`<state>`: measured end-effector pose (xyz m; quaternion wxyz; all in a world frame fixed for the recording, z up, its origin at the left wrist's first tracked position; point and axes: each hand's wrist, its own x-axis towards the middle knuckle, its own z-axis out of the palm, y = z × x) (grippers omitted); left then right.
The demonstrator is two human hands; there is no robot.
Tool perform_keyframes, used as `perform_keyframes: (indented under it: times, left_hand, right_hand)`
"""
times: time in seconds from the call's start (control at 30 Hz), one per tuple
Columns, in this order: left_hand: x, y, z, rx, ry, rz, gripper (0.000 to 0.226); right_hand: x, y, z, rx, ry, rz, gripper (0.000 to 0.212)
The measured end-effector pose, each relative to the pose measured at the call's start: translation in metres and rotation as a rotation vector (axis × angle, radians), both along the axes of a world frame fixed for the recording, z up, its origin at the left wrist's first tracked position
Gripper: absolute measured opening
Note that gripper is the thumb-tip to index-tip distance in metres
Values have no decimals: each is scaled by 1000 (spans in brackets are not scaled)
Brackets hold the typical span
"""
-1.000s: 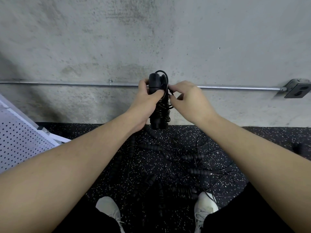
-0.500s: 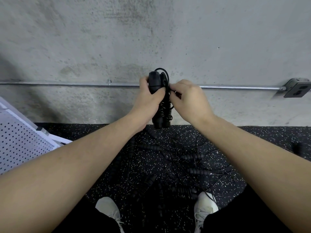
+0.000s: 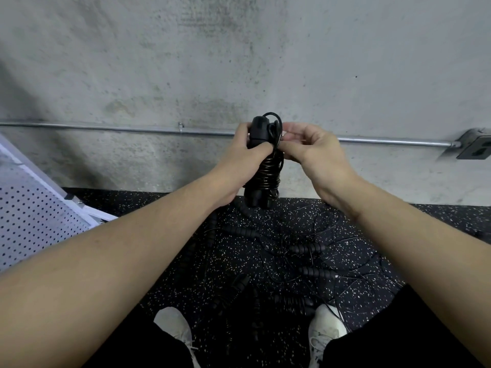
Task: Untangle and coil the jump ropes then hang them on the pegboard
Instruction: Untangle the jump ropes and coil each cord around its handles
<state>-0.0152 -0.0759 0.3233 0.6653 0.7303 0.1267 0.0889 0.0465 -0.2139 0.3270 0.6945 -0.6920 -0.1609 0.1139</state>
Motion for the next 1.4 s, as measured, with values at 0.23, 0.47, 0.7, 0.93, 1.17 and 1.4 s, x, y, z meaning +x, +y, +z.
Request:
perform_keyframes:
  times: [0.23,0.47,0.7,0.93,1.17,1.4]
  left_hand:
    - [0,-3,3,84,29,46,25]
    - [0,-7,-1,65,96,4,24]
    - [1,-6,2,183,83,6,23]
    - [1,-3,-9,376,48,-2,25]
    - [1,-6,-12,426,44,47,24]
    - [3,-10,-15,384,4,15,25]
  right_hand:
    - [1,1,5,232,220,-12,35]
    - [0,-1,6,138,148,-50,23]
    - [-4,-4,7,152,120,-64,26]
    - [-5,-2,5,-158,-122,-54,11]
    - [-1,0,-1,-415,-296,-43,7]
    - [4,-2,0,-289,-200,-110,15]
